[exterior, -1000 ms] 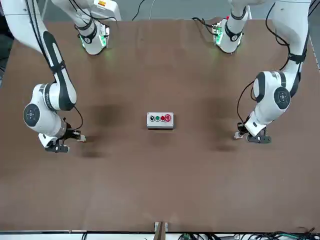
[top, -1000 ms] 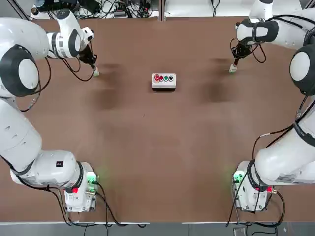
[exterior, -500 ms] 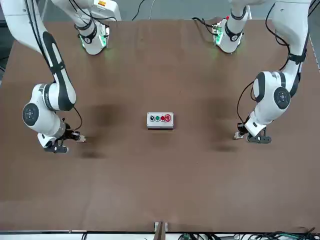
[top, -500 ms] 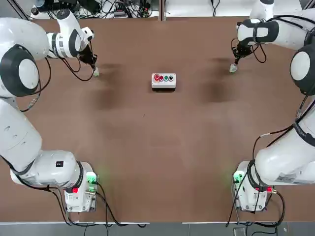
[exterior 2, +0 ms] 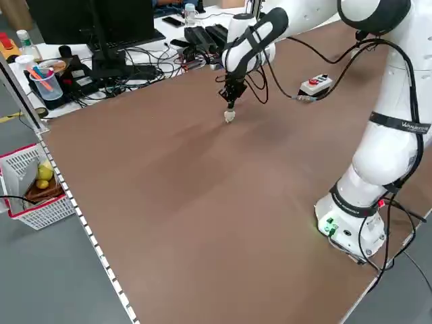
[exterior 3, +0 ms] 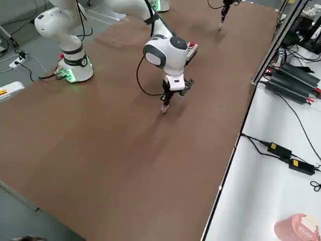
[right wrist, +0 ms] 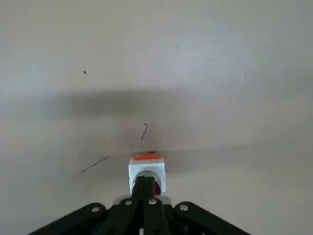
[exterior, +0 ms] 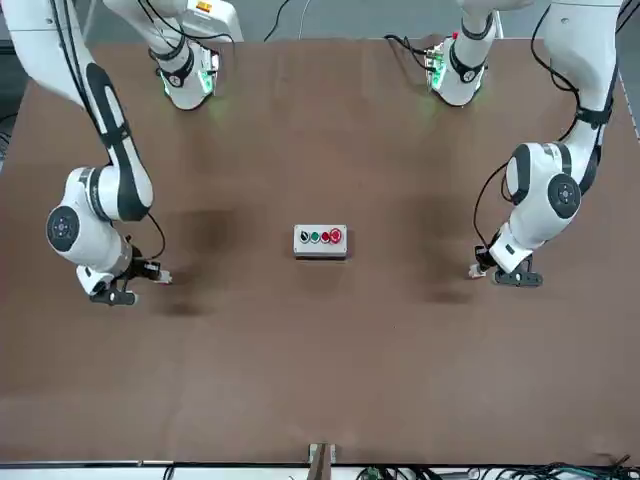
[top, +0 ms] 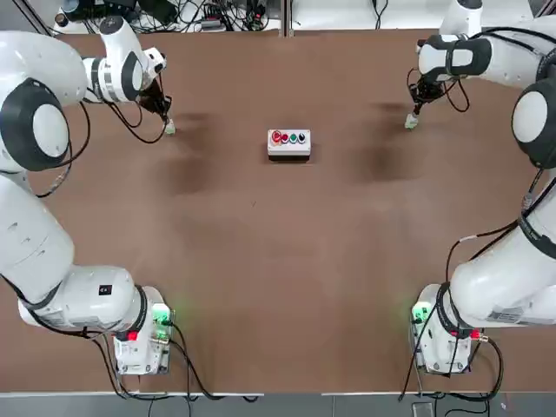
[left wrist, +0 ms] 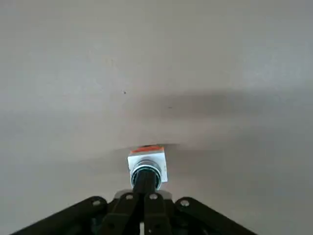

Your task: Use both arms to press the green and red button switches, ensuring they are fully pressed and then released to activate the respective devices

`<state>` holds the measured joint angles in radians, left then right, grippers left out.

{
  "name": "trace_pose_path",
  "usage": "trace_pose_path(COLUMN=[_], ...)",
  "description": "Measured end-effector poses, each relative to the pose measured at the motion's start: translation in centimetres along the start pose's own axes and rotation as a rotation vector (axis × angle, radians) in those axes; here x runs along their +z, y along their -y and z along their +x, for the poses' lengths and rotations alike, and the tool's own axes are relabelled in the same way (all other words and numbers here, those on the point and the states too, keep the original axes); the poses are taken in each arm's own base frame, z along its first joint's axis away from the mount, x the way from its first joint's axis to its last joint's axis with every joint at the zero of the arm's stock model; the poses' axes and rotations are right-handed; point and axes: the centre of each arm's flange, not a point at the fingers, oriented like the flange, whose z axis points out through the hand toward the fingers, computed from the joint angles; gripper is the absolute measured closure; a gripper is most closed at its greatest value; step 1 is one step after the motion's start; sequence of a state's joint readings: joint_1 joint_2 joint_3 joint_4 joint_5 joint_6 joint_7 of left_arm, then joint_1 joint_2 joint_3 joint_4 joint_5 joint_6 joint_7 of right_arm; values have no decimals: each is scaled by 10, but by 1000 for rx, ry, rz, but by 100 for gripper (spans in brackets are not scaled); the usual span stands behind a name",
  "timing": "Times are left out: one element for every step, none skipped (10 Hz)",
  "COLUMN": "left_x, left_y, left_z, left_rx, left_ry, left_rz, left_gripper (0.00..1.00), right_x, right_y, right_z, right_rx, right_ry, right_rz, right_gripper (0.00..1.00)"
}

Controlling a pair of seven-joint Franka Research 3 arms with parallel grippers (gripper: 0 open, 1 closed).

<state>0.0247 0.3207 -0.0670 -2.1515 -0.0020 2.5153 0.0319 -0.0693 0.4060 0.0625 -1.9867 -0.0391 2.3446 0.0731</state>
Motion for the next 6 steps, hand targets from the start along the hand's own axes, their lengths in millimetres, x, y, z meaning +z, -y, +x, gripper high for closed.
trace_pose_path(left_x=[0,-1,-2,-2,-3,-4], left_y=[0,0,0,0,0,0], left_z=[0,2,2,2,3,3], left_rx=[0,0,0,0,0,0], left_ry=[-2,-5,-9,-9,-5,1], left_rz=[0,0,0,0,0,0], left_gripper=[99,99,99,99,99,99], right_x=[1,1,1,1,1,1], right_y=[0,1,1,1,1,1], right_z=[-1,-1,-1,-1,-1,-1], right_rx=[-1,-1,-1,-1,-1,-1], right_ry=[-2,-2,-3,-4,-4,-4], right_rz=[0,1,1,1,1,1], right_gripper=[99,99,99,99,99,99])
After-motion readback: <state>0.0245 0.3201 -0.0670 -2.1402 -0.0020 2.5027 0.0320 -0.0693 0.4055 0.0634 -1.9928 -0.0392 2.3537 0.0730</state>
